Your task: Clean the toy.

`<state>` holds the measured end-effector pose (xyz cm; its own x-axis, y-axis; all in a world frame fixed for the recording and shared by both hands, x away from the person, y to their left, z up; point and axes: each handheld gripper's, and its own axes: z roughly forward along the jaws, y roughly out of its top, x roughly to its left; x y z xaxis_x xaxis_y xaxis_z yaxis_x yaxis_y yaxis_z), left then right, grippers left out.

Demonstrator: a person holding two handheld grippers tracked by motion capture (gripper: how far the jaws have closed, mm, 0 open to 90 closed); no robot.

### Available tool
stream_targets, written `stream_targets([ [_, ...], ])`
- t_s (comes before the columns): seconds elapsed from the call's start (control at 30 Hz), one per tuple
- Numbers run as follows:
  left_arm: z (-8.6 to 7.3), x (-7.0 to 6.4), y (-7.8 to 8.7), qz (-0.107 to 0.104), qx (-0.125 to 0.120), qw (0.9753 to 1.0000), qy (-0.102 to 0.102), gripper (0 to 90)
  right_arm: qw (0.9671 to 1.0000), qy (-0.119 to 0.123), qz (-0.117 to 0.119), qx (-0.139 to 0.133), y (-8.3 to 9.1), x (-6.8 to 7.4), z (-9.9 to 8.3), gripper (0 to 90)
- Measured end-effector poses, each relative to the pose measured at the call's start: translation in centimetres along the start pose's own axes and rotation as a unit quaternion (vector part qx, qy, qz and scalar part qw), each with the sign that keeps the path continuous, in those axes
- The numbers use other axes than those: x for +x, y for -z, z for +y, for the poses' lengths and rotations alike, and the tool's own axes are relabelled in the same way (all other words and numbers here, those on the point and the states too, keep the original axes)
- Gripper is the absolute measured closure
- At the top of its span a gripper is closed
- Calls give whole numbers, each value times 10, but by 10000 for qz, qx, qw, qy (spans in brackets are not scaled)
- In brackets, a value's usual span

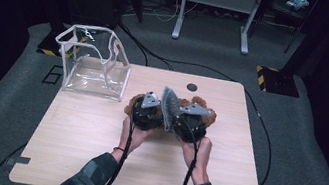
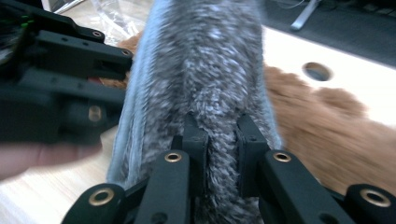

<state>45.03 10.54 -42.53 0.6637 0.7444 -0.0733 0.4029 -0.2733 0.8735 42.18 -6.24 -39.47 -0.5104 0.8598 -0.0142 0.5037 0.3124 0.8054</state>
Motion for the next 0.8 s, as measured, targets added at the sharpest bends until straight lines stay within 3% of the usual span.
stream_targets([
  [0.03,0,1,0,55,11,10000,19,705,9999,29,-21,117,-10,1,1,781],
  [0.1,-1,9,1,-78,-29,9998,168,707,9999,-105,-9,112,-19,-2,1,782],
  [0.27,1,10,2,-128,-37,9998,162,707,9987,-269,-129,423,-42,-11,-7,784],
  [0.4,1,14,4,-117,-57,9997,190,708,9969,-93,-552,558,-37,-13,-8,784],
  [0.47,1,15,4,-109,-21,9998,175,707,9947,-3,-889,523,-30,-16,-8,784],
  [0.5,1,15,4,-128,-26,9997,216,707,9947,10,-934,435,-24,-19,-8,784],
  [0.57,2,15,3,-144,7,9997,181,706,9957,91,-891,249,-12,-16,-3,784],
  [0.63,4,15,2,-167,19,9997,181,706,9979,195,-602,129,-11,-5,2,783],
  [0.73,6,15,1,-122,46,9997,187,706,9974,412,-517,302,-24,9,6,783],
  [0.8,6,17,1,-152,30,9997,211,706,9969,325,-547,464,-34,7,4,784],
])
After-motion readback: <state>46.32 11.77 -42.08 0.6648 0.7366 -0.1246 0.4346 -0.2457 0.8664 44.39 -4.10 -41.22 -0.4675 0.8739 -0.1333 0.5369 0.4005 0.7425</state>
